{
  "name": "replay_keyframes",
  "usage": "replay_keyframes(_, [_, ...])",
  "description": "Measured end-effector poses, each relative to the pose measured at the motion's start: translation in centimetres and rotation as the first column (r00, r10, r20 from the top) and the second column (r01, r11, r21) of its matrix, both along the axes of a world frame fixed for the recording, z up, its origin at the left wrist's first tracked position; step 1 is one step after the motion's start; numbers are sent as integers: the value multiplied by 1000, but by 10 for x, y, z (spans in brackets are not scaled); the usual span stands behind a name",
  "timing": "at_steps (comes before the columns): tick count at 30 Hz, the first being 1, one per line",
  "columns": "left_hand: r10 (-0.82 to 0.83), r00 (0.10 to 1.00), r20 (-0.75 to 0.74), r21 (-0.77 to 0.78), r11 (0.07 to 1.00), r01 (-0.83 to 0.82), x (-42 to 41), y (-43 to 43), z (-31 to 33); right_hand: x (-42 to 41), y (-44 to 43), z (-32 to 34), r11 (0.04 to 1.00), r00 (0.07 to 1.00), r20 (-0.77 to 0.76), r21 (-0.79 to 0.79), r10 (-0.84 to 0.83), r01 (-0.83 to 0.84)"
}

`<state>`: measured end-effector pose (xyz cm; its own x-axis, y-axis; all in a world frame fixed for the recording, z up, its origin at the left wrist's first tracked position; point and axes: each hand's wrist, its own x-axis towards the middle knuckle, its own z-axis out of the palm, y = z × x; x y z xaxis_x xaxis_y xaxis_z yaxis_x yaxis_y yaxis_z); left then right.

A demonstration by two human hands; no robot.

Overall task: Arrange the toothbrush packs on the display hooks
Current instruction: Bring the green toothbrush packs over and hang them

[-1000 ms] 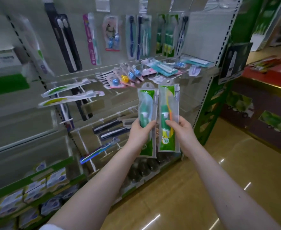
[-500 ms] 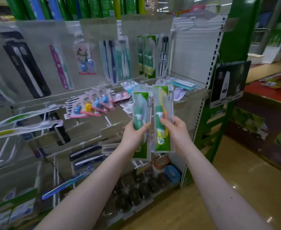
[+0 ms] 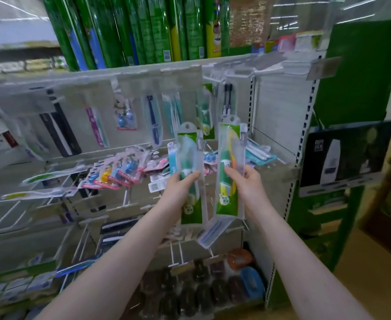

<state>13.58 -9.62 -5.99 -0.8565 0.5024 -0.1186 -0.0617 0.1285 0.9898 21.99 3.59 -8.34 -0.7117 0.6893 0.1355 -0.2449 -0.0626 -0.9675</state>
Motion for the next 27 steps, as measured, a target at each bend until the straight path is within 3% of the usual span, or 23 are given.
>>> replay_keyframes(4, [35, 999, 8, 43, 998, -35, -13, 14, 11, -10, 13, 12, 999, 999, -8, 2, 43, -43])
replay_keyframes(11, [9, 986, 166, 171, 985, -38, -42, 23, 33, -41, 17, 31, 999, 999, -45, 41, 24, -23])
replay_keyframes(17, [37, 994, 102, 136, 989, -51, -68, 46, 34, -63, 29, 39, 995, 998, -49, 94, -31, 36])
replay_keyframes(27, [65, 990, 127, 173, 981, -87, -78, 72, 50, -67, 48, 51, 981, 999, -50, 195, -2, 12])
